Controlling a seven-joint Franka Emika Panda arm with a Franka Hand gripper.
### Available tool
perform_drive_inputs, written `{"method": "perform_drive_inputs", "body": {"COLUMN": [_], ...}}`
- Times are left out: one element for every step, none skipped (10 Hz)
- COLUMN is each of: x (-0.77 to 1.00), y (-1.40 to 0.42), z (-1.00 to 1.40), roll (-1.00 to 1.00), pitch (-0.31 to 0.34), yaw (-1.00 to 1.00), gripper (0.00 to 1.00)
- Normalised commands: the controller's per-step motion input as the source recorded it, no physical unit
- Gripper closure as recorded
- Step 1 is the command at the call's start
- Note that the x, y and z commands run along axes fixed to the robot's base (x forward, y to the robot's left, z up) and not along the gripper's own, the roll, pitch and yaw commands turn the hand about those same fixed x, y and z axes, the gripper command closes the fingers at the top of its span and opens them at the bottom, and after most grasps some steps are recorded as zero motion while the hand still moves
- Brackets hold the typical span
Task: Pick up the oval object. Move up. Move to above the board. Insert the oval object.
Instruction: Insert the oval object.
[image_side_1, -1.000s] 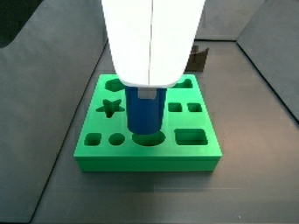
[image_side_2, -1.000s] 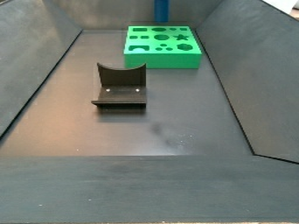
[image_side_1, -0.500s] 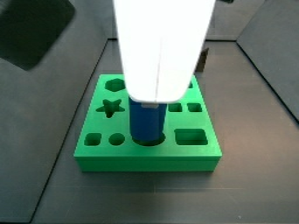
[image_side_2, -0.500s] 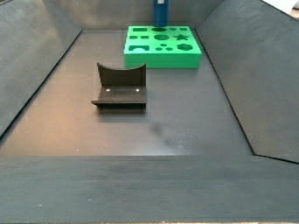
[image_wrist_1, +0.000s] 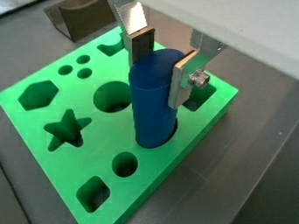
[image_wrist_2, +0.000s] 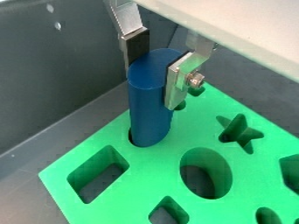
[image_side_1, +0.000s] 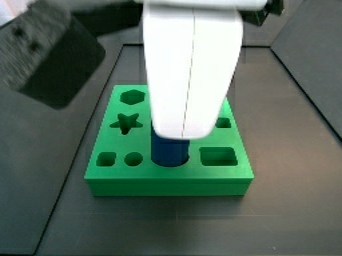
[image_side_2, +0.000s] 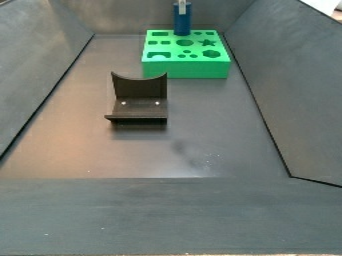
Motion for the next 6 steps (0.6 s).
{"method": "perform_drive_inputs", "body": {"x": [0.07,0.05,0.05,0.00,0.00,0.00], "y": [-0.02,-0.02,-0.03,-0.02,0.00,0.00], "z": [-0.34,-0.37,-0.42,-0.47,-0.39,0.00], "roll": [0.01,0.01,0.03,0.05,0.00,0.00], "pitch": [0.000,0.000,0.000,-0.009,-0.043,0.000], "yaw": [0.00,0.00,0.00,0.00,0.00,0.00], "gripper": [1.00,1.00,1.00,1.00,1.00,1.00]}}
